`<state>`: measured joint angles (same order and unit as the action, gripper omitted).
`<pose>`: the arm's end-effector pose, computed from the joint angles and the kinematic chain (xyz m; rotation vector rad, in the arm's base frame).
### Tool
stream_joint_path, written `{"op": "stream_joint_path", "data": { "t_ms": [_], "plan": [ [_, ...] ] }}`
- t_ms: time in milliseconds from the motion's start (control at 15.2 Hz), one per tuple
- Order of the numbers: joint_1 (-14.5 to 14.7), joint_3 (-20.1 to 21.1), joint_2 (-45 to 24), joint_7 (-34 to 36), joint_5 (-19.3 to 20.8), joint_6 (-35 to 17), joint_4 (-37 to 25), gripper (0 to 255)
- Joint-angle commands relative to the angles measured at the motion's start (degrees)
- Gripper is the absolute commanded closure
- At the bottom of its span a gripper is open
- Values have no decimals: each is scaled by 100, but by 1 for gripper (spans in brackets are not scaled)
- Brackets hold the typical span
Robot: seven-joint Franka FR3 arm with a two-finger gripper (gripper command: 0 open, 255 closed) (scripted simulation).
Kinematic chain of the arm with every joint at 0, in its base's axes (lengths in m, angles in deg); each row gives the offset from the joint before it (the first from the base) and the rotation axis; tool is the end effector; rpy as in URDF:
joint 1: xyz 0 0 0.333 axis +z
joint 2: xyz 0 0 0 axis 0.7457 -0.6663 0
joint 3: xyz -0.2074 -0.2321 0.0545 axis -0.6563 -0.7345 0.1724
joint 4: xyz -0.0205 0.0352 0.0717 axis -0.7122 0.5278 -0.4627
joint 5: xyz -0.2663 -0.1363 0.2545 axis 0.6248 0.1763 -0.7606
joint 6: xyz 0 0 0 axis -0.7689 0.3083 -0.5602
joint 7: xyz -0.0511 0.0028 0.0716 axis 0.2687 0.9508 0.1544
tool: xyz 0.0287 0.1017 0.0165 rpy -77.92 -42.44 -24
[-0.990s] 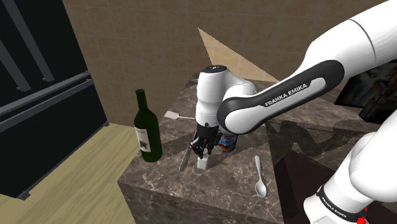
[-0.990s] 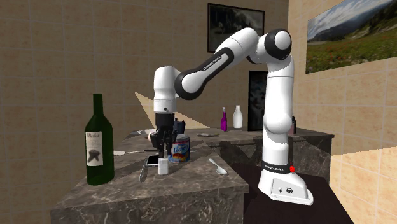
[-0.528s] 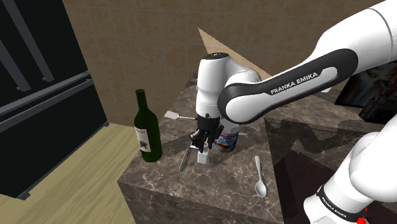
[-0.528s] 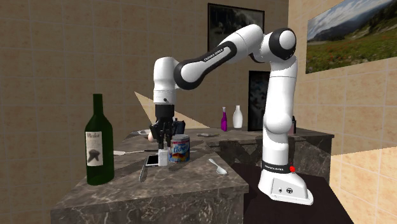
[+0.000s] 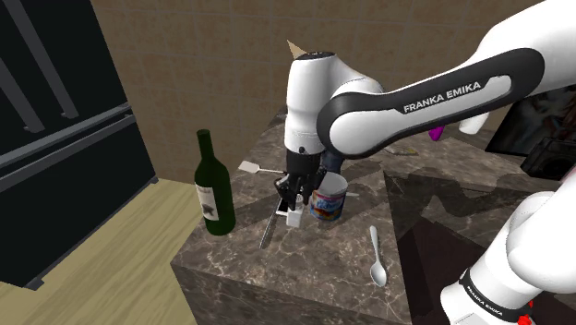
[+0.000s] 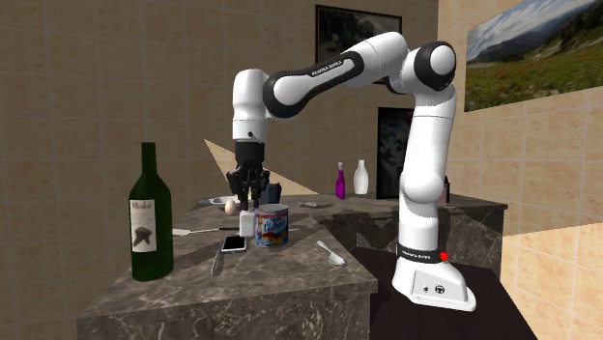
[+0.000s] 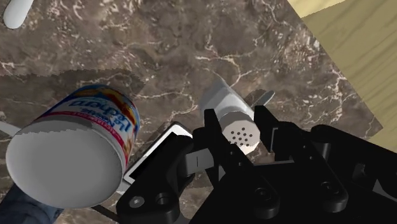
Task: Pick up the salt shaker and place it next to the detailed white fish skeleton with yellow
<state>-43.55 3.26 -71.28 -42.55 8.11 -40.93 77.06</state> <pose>0.4051 0.3087 0.4475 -3.1150 0.1648 -0.0091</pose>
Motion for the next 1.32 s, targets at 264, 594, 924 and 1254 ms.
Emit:
{"op": "stream_joint_path", "data": {
  "t_ms": [264, 594, 924, 1254],
  "plan": [
    [-6, -53, 152, -47, -54, 471, -330, 255],
    [-15, -91, 234, -65, -75, 858, -643, 255],
    [-26, -123, 280, -69, -79, 1243, -987, 255],
    [-225, -521, 528, -693, -126, 1270, -740, 255]
  ]
}}
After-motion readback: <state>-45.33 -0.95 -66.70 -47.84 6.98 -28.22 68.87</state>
